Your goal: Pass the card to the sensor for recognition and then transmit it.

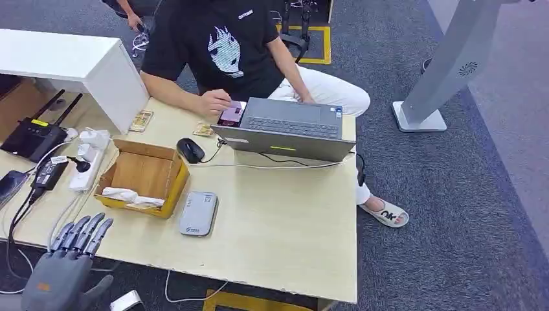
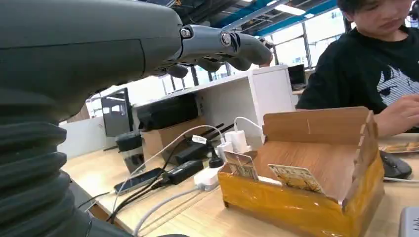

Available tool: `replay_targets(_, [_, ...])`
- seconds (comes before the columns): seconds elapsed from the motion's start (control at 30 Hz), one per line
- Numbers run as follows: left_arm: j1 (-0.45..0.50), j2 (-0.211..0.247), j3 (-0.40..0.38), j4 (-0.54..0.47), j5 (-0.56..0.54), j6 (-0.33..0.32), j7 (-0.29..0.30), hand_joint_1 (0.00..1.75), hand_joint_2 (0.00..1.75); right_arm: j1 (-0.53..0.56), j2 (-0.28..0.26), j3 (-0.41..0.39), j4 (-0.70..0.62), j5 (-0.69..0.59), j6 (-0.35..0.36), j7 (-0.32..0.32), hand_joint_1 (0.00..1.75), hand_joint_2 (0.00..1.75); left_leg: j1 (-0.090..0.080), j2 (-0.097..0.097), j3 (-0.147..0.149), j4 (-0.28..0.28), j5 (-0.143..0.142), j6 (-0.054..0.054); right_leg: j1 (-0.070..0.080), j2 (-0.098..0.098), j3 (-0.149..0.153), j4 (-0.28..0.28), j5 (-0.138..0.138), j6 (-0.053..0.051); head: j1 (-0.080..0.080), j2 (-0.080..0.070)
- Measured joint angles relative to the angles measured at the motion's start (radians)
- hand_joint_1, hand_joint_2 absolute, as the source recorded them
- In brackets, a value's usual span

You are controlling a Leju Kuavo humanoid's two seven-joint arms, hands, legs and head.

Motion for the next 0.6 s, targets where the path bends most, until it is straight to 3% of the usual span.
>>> replay_targets(0.13, [-0.105,-0.034,0.015,0.105,-0.003,-0.006,-0.077,0.0,1.75,-0.003,0.0,-0.005,-0.001,0.031,0.006,0.007,0.0,1.75,0.0,-0.003,0.0,0.0,0.0,0.0,0.0,-0.003,0.001,0.0,0.0,0.0,0.0,0.0])
replay_targets(0.3, [-0.268,-0.113,0.035,0.306,-0.011,-0.011,-0.165,0.0,1.75,-0.008,0.0,-0.006,-0.002,0.066,0.025,0.008,0.0,1.75,0.0,-0.003,0.001,0.0,0.001,0.001,0.0,-0.004,0.003,0.0,0.0,0.0,0.0,0.0])
replay_targets(0.43, [-0.356,-0.16,0.048,0.451,-0.026,-0.015,-0.189,0.0,1.75,-0.011,-0.003,-0.006,-0.002,0.084,0.034,0.002,0.0,1.75,0.0,-0.002,0.001,0.0,0.001,0.001,0.0,-0.003,0.003,0.0,0.001,0.0,0.0,0.0])
replay_targets(0.6, [-0.4,-0.187,0.053,0.534,-0.045,-0.015,-0.19,0.0,1.75,-0.012,-0.006,-0.006,-0.002,0.092,0.034,0.002,0.0,1.75,0.0,-0.002,0.001,0.0,0.001,0.001,0.0,-0.003,0.002,0.0,0.001,0.0,0.0,0.0])
